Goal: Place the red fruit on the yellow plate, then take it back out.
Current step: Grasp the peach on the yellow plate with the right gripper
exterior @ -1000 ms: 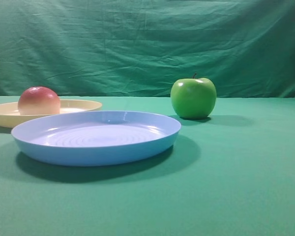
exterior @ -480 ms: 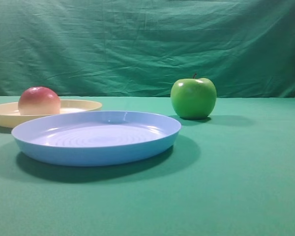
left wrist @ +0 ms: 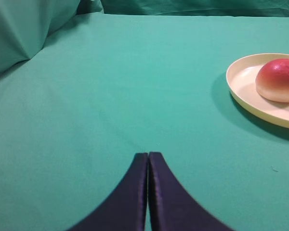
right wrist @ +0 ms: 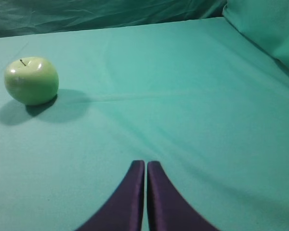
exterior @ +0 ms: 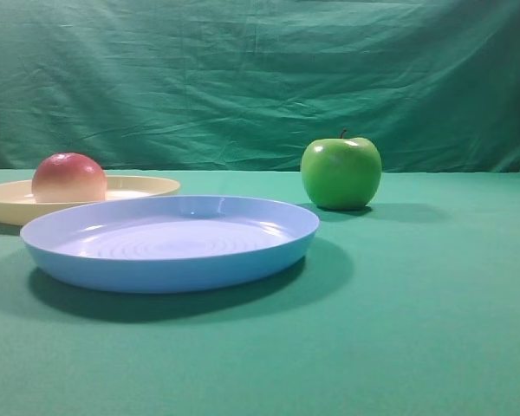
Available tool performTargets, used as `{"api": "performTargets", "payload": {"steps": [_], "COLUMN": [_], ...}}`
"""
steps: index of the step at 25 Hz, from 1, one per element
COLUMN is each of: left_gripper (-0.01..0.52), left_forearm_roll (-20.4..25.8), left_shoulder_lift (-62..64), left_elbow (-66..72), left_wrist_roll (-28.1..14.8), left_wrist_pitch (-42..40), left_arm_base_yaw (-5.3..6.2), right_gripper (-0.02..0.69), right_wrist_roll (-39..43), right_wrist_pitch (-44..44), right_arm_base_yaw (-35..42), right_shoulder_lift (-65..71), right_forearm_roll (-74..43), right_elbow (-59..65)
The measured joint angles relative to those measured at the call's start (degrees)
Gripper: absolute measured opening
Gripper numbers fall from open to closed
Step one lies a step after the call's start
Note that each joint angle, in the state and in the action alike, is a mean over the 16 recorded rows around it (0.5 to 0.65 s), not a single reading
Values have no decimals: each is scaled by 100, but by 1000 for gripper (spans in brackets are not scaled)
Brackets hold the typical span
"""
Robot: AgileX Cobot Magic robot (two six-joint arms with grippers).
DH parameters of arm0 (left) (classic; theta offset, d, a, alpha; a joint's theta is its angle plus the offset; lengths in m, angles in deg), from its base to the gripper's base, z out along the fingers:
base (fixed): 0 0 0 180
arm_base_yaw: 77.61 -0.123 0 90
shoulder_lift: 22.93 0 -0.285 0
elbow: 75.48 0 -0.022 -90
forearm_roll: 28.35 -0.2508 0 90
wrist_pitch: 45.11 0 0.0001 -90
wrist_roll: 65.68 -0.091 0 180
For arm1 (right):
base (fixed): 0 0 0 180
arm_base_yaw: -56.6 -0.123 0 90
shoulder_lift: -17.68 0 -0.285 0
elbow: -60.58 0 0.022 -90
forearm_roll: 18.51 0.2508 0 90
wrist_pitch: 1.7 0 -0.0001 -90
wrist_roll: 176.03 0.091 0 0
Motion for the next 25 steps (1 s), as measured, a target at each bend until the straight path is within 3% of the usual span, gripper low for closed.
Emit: {"api": "performTargets", "payload": {"steps": [11, 25], "left_gripper": [0, 0], "left_forearm_roll": [0, 0], "left_shoulder_lift": [0, 0], "left_elbow": [0, 0], "left_wrist_roll": [0, 0], "left_wrist_pitch": [0, 0], "left_arm_base_yaw": [0, 0], "right_gripper": [0, 0], "right_wrist_roll": [-209, -2100], "right_wrist_pitch": [465, 1974], "right_arm_base_yaw": [7, 11], "right_shoulder_lift": [485, 2858], "right_forearm_roll": [264, 1728], "right_elbow": [-1229, -3641]}}
